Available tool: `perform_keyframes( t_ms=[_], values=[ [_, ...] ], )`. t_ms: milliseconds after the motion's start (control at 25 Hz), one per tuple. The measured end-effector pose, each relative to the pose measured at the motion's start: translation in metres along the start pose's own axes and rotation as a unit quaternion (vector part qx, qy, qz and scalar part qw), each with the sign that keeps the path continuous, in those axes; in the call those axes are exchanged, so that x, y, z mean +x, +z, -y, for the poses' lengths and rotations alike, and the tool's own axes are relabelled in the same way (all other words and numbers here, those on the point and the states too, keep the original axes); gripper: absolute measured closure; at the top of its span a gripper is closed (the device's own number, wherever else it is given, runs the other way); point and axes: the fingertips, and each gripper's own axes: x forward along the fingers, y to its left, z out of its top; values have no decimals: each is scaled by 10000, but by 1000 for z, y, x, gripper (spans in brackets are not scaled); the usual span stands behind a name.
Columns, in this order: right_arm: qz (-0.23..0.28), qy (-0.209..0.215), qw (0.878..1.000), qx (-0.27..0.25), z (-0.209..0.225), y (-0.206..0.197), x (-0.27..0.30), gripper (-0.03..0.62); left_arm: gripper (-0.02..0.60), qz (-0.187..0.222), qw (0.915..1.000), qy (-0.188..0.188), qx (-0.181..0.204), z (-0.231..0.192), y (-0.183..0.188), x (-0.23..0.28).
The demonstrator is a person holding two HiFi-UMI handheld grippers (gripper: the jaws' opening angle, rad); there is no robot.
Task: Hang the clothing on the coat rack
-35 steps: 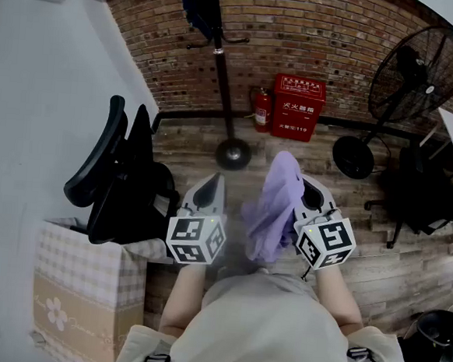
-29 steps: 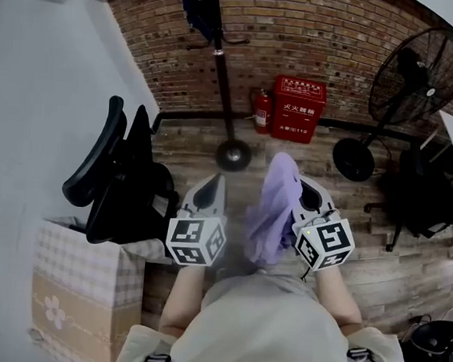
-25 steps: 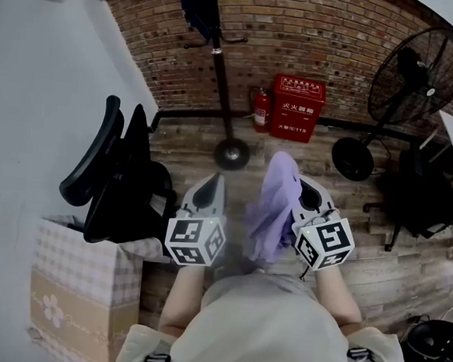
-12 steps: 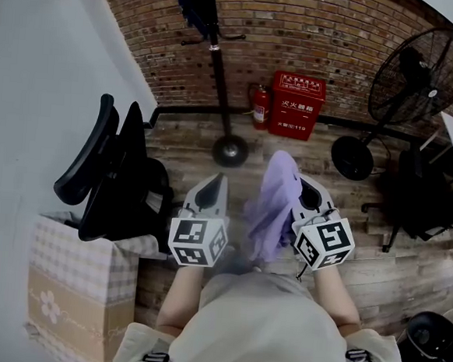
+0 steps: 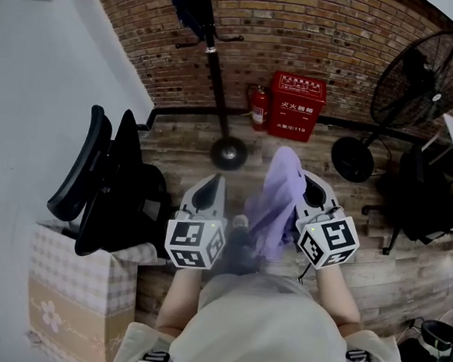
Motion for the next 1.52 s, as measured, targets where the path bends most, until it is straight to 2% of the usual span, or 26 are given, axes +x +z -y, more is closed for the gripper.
perform_keyframes(
  t_ms=[360,1000,1520],
  values=[
    [9,79,9999,-134,35,12,70,577,578,99,9998,138,-50,-39,19,64],
    [153,413,9985,-331,75,59,243,577,578,47,9996,267,6,-132,66,190],
    [265,528,9967,-548,89,85,351,577,578,77,9994,335,29,-200,90,254]
  ],
)
